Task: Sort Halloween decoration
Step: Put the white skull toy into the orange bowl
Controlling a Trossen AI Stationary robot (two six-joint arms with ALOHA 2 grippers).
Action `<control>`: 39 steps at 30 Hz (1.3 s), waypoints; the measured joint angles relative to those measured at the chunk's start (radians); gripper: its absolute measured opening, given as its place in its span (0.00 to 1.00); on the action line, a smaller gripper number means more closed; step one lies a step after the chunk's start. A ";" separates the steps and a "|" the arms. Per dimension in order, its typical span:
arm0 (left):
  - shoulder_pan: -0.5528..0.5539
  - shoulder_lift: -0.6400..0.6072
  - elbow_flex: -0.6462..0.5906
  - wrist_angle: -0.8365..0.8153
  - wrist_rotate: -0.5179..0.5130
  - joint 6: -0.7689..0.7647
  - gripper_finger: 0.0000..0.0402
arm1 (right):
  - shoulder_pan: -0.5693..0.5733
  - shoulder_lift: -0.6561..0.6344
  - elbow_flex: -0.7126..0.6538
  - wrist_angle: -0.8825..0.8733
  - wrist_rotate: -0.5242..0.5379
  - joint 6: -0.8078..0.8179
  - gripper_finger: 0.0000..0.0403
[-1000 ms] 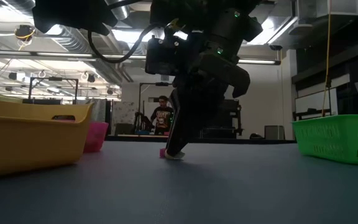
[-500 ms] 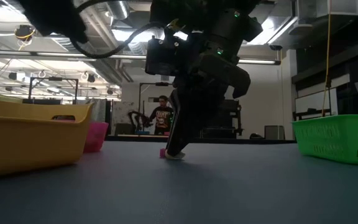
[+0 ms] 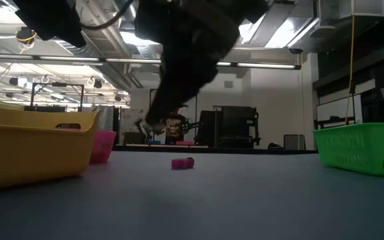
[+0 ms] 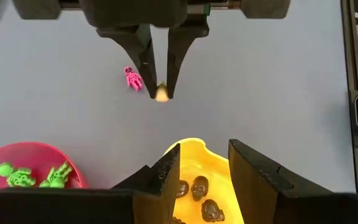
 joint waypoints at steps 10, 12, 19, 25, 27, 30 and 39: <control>0.000 0.000 0.000 0.000 -0.003 0.093 0.30 | -0.002 0.000 0.052 0.061 0.000 -0.027 0.12; 0.000 0.000 0.000 0.000 -0.003 0.110 0.30 | -0.006 0.000 0.052 0.102 0.000 -0.027 0.12; -0.002 -0.014 0.001 -0.001 0.135 0.134 0.30 | -0.037 0.000 0.052 0.212 0.008 -0.027 0.12; -0.062 -0.089 0.002 -0.013 0.159 0.129 0.30 | -0.075 0.000 0.052 0.267 0.008 -0.027 0.12; -0.090 -0.126 0.002 -0.023 0.139 0.119 0.30 | -0.086 0.000 0.052 0.283 0.008 -0.027 0.12; -0.138 -0.176 0.001 -0.052 0.119 0.090 0.30 | -0.099 0.000 0.053 0.338 0.008 -0.027 0.12; -0.248 -0.289 0.001 -0.115 0.016 0.015 0.30 | -0.116 0.000 0.053 0.527 0.009 -0.027 0.12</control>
